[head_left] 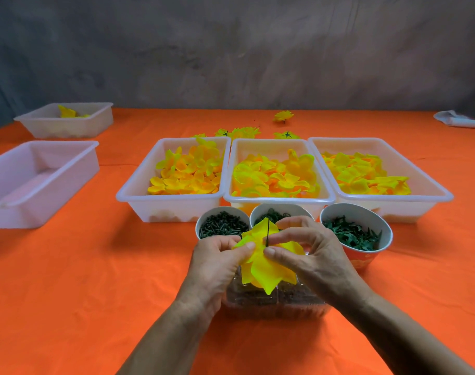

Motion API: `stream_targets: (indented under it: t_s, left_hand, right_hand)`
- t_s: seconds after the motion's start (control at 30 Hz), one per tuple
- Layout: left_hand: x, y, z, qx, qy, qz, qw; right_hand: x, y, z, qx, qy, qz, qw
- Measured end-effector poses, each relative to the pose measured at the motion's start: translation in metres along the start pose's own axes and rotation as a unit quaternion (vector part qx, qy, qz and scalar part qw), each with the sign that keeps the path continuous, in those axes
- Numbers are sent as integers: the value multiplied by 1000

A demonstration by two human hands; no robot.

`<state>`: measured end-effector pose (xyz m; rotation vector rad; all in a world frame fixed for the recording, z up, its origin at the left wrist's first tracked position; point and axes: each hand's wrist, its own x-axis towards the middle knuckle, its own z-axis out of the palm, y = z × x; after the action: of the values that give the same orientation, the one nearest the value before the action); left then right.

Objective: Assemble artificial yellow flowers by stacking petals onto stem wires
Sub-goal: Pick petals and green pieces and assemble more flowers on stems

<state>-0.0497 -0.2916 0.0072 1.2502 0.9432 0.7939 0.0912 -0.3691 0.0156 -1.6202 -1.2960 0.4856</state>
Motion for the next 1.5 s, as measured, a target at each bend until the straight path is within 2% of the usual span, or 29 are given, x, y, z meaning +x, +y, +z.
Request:
stream_targets:
  t_s: [0.17,0.23,0.33,0.43,0.5,0.7,0.9,1.17,1.27,1.33,1.43,1.5]
  left_hand:
    - [0,-4,-2,46,15,4,999]
    - [0,-3,-3,151,58,70,984]
    - [-4,4,-5,285,121,228,923]
    - [0,3,-8,328,61,377,864]
    - [1,2,-7,319,28,419,849]
    - [-1,-5,-4,318,44,419,850]
    - [-1,-5,0,258,36,393,882]
    - [3,-12,0,264,43,438,858]
    - [3,-8,-1,253,23,421,871]
    - [5,-7,-2,262,4,406,876]
    - [10,-9,-3,218,-30,342,914]
    - [13,-11,-2,192,-46,317,928]
  right_hand:
    - [-1,6,1,5,3,-9,1000]
    - [-2,7,2,1,8,-14,1000]
    - [-2,8,4,13,17,-14,1000]
    - [-2,8,5,27,15,-8,999]
    - [-3,8,5,26,16,-8,1000]
    - [-8,9,8,21,6,-9,1000]
    - [-6,6,7,3,0,-2,1000]
    - [-5,12,9,28,10,2,1000]
    - [-2,10,5,56,-18,19,998]
    - [0,8,-1,115,-23,34,993]
    - [3,7,-13,168,-40,41,984]
    - [11,8,-26,182,-24,38,982]
